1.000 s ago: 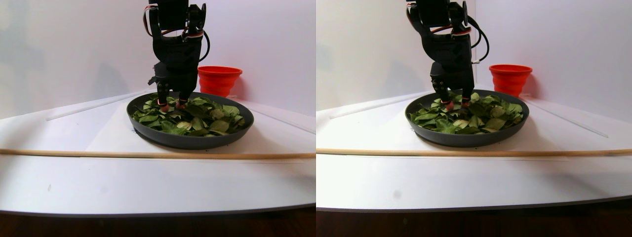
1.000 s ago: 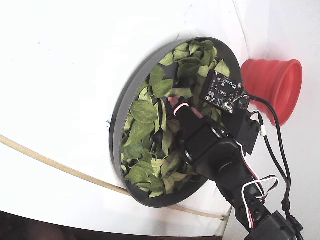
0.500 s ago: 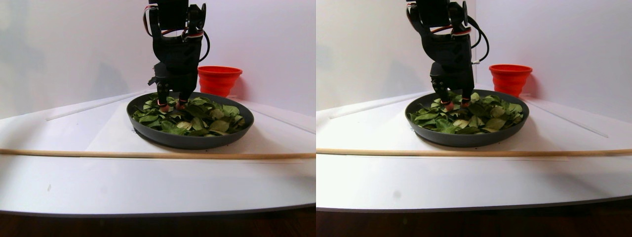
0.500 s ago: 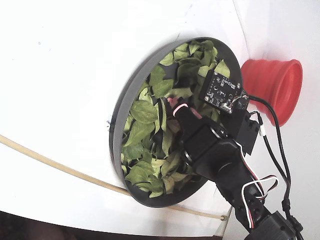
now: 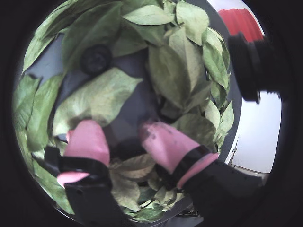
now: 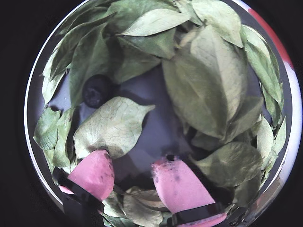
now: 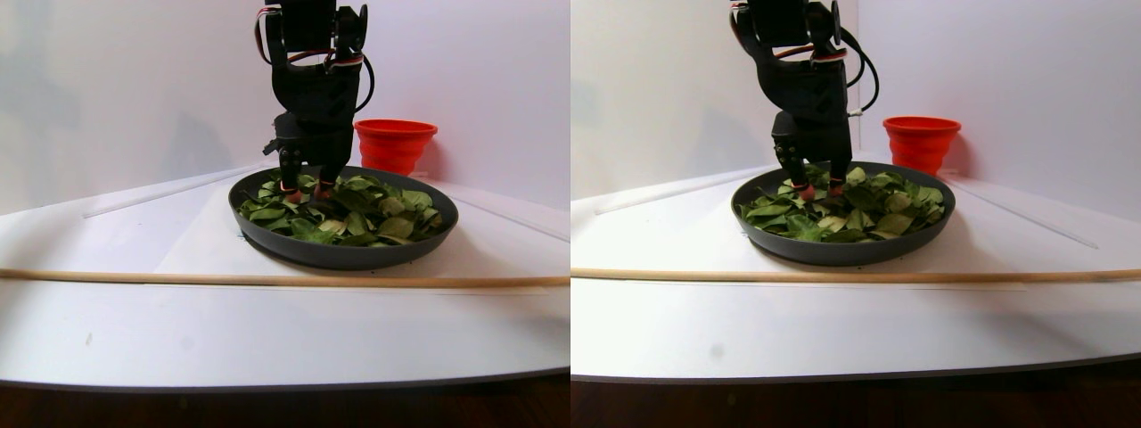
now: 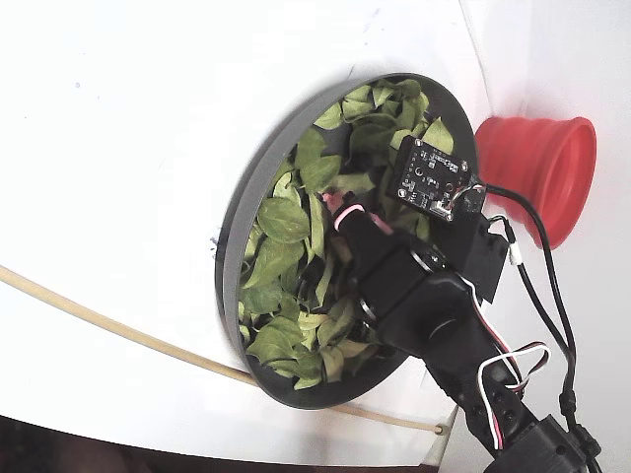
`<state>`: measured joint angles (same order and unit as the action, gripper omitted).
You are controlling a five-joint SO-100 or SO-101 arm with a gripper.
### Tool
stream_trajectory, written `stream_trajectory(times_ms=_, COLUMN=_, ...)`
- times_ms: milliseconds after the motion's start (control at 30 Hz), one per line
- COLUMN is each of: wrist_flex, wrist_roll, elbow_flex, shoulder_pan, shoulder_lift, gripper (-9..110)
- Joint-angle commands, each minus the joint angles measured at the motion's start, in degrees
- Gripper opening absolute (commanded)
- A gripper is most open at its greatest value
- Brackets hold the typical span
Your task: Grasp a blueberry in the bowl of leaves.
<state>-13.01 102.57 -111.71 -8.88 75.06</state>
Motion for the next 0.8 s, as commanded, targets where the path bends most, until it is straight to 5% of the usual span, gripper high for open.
stream_trajectory(times_ms=0, wrist_flex=0.3, wrist_roll=0.4, elbow_flex=1.7, shoulder_pan=0.3, shoulder_lift=7.8, gripper=16)
stream_trajectory(times_ms=767, wrist_flex=1.8, wrist_roll=0.0, elbow_flex=3.3, shoulder_pan=1.8, shoulder_lift=10.7, gripper=16)
